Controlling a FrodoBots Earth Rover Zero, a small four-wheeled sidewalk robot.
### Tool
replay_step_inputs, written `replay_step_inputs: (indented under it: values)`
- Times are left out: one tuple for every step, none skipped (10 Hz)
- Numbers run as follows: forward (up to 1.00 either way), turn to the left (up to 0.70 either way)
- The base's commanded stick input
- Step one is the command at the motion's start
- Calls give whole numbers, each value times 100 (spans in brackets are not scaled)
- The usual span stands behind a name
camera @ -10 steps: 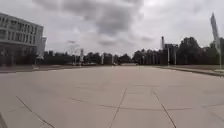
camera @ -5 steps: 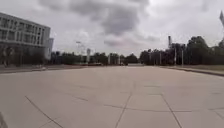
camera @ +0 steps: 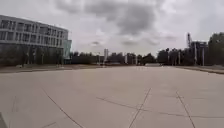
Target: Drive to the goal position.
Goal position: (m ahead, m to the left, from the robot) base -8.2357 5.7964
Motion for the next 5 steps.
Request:
replay_step_inputs:
  values:
    - [6,24]
    - [6,24]
    - [6,24]
    - [6,24]
    - [6,24]
